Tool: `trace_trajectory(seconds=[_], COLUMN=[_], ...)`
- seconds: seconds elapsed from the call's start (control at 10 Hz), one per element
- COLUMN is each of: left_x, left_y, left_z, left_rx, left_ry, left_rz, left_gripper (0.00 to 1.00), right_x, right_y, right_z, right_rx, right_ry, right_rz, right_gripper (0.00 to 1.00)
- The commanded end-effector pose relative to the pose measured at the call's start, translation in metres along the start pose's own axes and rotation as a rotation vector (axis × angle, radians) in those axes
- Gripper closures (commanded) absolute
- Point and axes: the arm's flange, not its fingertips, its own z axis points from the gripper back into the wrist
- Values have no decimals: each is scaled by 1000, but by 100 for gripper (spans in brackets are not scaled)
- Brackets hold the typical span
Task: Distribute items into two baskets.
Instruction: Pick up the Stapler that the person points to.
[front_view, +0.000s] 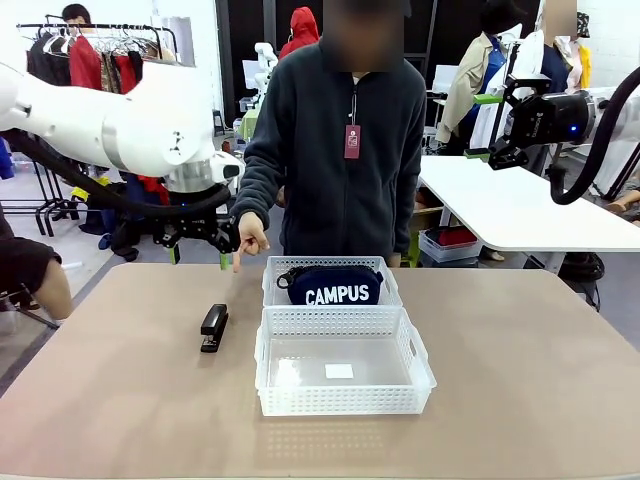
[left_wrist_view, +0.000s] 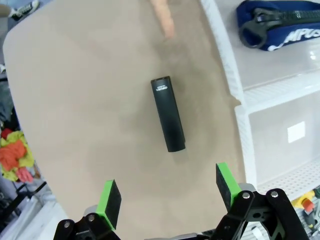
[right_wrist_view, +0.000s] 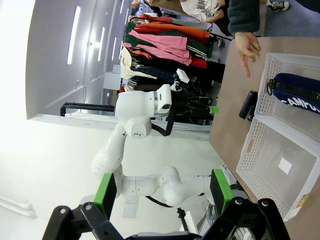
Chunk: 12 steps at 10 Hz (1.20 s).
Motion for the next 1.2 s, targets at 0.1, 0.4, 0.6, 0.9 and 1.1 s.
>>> trace_trajectory(seconds=[0.1,0.4,0.6,0.9,1.1], left_x=[3,2,7,13,15], left_y=[-12,-12,0,9,11], left_z=[-24,-65,-86,-111,-127], left_rx=[70,-3,-18,-32,-62], left_ry=[31,66,70,117,145], left_rz=[55,70,80,98,99], left_gripper=[0,0,0,0,0], right_x=[0,0,0,0,0], right_y=[2,2,2,2,2], right_z=[0,0,0,0,0], right_rx=[3,3,3,3,3], right_ry=[-2,-2,-2,-2,-2], right_rz=[4,4,4,4,4], right_gripper=[0,0,0,0,0])
